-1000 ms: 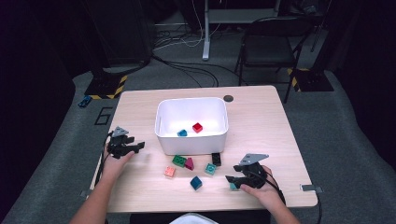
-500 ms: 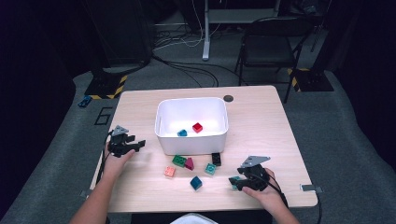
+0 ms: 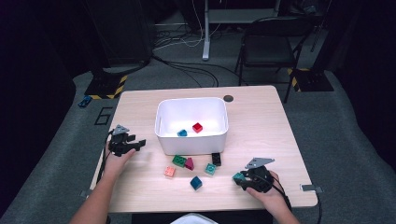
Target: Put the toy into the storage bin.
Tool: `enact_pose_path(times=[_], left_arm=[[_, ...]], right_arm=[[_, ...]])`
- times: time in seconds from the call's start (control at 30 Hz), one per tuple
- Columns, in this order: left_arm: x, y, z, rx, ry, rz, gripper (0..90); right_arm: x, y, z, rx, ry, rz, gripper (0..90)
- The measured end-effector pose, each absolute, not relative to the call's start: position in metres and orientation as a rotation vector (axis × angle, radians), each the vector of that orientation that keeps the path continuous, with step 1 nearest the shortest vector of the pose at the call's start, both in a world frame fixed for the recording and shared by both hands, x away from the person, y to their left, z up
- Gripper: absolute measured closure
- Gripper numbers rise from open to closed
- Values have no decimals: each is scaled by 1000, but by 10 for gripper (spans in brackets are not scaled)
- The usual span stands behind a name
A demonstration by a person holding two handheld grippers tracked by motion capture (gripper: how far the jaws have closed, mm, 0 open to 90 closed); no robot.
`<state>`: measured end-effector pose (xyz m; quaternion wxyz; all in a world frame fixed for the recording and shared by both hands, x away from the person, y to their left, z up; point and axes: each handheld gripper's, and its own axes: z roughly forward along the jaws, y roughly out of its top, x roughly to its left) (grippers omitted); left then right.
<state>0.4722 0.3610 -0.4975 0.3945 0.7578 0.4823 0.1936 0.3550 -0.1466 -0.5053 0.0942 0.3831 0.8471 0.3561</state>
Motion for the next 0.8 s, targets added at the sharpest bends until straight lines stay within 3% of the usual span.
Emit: enact_pose_path(times=[0.8], left_arm=[[473, 360, -498, 1934, 1219, 486, 383]], right_arm=[[362, -145, -484, 1099, 2502, 1120, 583]])
